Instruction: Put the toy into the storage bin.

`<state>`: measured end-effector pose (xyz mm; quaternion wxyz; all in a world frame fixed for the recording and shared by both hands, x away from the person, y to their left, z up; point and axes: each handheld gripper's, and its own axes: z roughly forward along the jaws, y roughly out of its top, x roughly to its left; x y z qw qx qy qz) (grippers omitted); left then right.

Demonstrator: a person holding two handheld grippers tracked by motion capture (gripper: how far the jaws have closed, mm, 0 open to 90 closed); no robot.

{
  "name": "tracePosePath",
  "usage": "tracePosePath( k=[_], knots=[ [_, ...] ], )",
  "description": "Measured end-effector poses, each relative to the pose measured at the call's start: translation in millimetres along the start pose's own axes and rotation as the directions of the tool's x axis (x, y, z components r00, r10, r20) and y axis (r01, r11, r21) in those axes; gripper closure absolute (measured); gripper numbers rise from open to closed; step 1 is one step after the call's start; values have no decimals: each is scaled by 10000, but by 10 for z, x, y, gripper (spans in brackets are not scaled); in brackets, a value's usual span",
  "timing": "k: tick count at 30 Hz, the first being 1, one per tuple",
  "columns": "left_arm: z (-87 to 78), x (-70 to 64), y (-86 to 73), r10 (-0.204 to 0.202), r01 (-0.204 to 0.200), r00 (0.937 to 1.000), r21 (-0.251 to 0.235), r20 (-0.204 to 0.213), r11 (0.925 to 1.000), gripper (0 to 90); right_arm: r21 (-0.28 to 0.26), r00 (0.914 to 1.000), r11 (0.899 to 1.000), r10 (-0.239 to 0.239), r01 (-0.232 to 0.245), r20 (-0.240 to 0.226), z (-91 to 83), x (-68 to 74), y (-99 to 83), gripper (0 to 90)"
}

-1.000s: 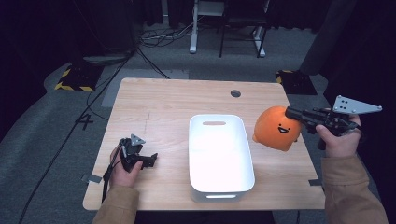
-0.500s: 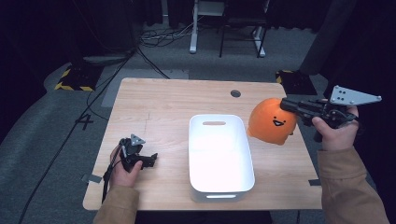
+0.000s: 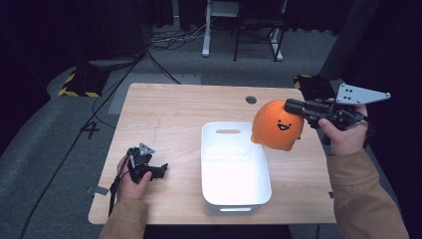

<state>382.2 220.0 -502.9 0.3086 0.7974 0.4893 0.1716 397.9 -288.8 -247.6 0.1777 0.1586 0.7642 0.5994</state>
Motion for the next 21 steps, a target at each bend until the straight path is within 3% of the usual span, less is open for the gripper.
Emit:
tracePosePath(
  k=[21],
  knots=[
    [0,0,0,3,-3,10000,2,0,10000,45,117,9958,9998,-125,136,-906,544,88,77,835]
  ],
)
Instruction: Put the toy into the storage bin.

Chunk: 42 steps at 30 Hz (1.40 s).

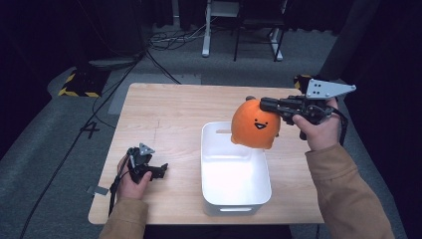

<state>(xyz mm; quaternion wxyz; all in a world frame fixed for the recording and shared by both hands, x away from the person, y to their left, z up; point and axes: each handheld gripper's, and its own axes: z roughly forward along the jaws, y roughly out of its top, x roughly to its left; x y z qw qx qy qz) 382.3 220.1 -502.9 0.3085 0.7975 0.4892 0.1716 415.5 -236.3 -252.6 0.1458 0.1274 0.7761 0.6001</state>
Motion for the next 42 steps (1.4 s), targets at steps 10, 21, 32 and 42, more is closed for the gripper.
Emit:
tracePosePath(
  k=[10,21,32,42],
  knots=[
    [0,0,0,-4,4,10000,-1,0,10000,45,175,9993,9998,-10,16,-363,269,62,-7,835],
    [0,0,0,-4,4,10000,-2,0,10000,45,402,9977,9992,-15,42,-678,543,140,-52,834],
    [0,0,0,6,-6,10000,-5,-13,10000,45,1022,9964,9948,47,40,-852,811,226,-203,833],
    [0,1,1,13,-14,10000,-14,-31,10000,44,1639,9957,9865,192,-41,-909,964,257,-383,833]
  ],
)
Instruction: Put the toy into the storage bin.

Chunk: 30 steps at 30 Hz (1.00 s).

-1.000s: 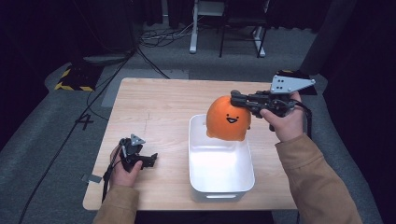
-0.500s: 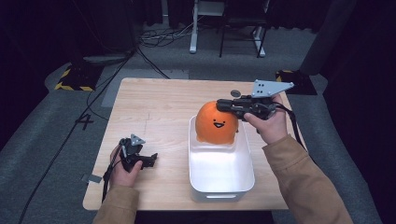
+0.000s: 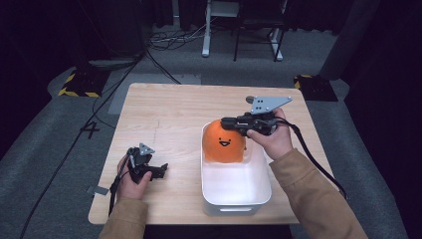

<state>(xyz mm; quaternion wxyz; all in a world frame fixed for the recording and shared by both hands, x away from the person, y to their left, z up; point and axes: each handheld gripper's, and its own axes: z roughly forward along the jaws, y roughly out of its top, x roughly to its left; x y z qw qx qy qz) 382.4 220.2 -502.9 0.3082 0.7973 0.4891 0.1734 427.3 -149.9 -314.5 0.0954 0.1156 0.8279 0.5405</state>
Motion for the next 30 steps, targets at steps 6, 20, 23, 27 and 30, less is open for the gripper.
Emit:
tracePosePath(
  k=[6,20,23,27,30],
  knots=[
    [0,-1,0,-11,10,10000,10,20,10000,45,463,9999,9988,137,-139,60,94,-12,-98,832],
    [0,-1,0,-9,9,10000,10,20,10000,44,1419,9991,9891,365,-391,209,253,-7,-280,827],
    [0,0,0,-6,6,10000,12,22,10000,45,1783,9993,9836,224,-271,285,281,1,-295,826],
    [0,0,0,4,-4,10000,1,-2,10000,45,2085,9989,9772,338,-398,321,302,9,-289,821],
    [0,-1,-1,-13,13,10000,13,30,10000,45,2215,9991,9746,271,-338,334,315,8,-291,818]
  ],
)
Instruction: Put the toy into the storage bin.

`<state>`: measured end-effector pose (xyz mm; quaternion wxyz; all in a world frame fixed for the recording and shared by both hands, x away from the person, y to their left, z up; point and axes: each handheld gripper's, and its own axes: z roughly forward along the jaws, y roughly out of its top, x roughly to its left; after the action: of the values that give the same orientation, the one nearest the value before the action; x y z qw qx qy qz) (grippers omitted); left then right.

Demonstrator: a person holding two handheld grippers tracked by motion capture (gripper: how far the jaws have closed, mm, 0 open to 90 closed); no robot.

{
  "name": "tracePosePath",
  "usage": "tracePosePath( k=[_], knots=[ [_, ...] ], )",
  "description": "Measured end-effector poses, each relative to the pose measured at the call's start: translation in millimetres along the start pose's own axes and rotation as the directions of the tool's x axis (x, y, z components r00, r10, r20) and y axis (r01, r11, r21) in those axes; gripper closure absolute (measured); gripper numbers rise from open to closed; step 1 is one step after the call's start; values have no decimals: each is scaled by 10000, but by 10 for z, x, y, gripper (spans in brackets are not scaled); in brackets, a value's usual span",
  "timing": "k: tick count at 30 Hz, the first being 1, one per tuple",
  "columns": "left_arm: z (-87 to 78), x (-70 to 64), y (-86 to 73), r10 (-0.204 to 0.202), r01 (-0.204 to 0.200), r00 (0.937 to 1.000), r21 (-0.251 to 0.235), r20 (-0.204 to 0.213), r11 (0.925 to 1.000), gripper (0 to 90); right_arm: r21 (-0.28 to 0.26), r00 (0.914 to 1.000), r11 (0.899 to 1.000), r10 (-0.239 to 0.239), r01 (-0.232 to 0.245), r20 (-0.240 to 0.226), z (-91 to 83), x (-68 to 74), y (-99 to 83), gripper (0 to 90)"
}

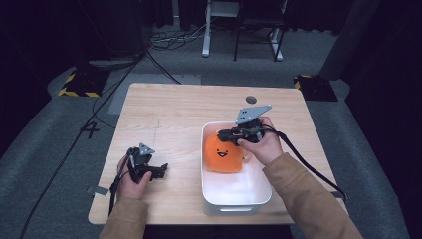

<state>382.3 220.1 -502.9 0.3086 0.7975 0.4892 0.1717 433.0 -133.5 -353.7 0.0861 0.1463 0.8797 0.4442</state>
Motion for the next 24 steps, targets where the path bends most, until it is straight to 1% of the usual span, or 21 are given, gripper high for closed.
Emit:
tracePosePath(
  k=[3,4,5,8,10,13,16,20,23,24],
  knots=[
    [0,0,0,-3,3,10000,2,2,10000,44,312,10000,9995,56,-58,60,19,7,4,814],
    [0,0,0,2,-2,10000,-6,-13,10000,45,562,9999,9984,22,-28,111,36,14,5,811],
    [0,0,0,2,-2,10000,-6,-13,10000,45,562,9999,9984,22,-28,111,36,14,5,811],
    [0,0,0,-4,4,10000,-2,3,10000,44,996,9997,9950,-114,90,237,71,25,9,805],
    [0,2,1,18,-18,10000,-14,-29,10000,45,988,9997,9951,-63,41,227,74,24,12,803],
    [0,1,1,17,-17,10000,-14,-29,10000,45,1151,9996,9932,168,-191,211,74,6,13,786],
    [0,1,1,12,-12,10000,-18,-30,10000,45,1238,9992,9919,265,-302,308,64,-1,19,766],
    [0,2,1,16,-16,10000,-13,-26,10000,44,1267,9991,9912,347,-373,231,37,6,27,726],
    [0,1,1,10,-10,10000,-18,-24,10000,44,1247,9992,9916,304,-333,246,18,12,29,696],
    [0,2,1,17,-17,10000,-14,-26,10000,44,1164,9990,9925,354,-381,256,9,18,33,681]
  ],
)
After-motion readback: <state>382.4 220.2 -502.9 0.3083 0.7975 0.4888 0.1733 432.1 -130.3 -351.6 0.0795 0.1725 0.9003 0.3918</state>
